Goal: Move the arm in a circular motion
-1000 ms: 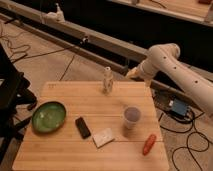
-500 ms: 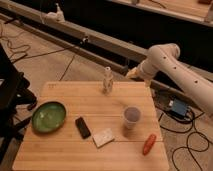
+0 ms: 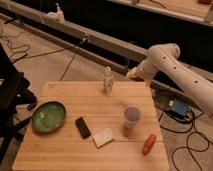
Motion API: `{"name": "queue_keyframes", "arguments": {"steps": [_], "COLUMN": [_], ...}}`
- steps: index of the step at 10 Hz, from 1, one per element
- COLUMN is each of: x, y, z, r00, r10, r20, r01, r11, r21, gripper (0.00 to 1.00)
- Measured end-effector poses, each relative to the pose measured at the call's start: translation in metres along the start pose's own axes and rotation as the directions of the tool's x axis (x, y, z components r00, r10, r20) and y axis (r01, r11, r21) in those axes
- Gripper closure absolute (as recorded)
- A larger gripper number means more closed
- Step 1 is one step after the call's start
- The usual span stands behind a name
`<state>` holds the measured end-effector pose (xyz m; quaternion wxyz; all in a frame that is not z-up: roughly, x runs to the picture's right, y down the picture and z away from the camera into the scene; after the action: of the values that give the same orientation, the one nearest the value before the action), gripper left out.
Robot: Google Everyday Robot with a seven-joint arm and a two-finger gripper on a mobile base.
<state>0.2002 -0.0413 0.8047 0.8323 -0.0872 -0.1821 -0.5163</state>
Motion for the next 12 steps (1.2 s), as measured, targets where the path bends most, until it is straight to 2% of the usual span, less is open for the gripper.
{"name": "queue_keyframes", "arguments": {"steps": [4, 6, 7, 8, 10, 11, 12], "x": [0.0, 0.0, 0.002, 0.011, 0.034, 0.047, 0.054], "y": [0.0, 0.0, -0.001, -0.003, -0.01, -0.015, -0.018], "z": [0.0, 0.0, -0.003, -0.015, -0.042, -0.052, -0.052], "r00": [1.0, 1.0, 1.0, 0.999, 0.989, 0.984, 0.984], "r10": [0.0, 0.0, -0.005, -0.032, -0.096, -0.117, -0.116], "r20": [0.001, -0.001, -0.008, -0.043, -0.112, -0.134, -0.137], "r01": [0.0, 0.0, 0.005, 0.03, 0.084, 0.099, 0.096], "r11": [1.0, 1.0, 1.0, 0.999, 0.991, 0.986, 0.985], "r21": [0.001, 0.001, -0.003, -0.028, -0.101, -0.135, -0.146], "gripper": [0.26, 0.32, 0.41, 0.52, 0.69, 0.81, 0.92]}}
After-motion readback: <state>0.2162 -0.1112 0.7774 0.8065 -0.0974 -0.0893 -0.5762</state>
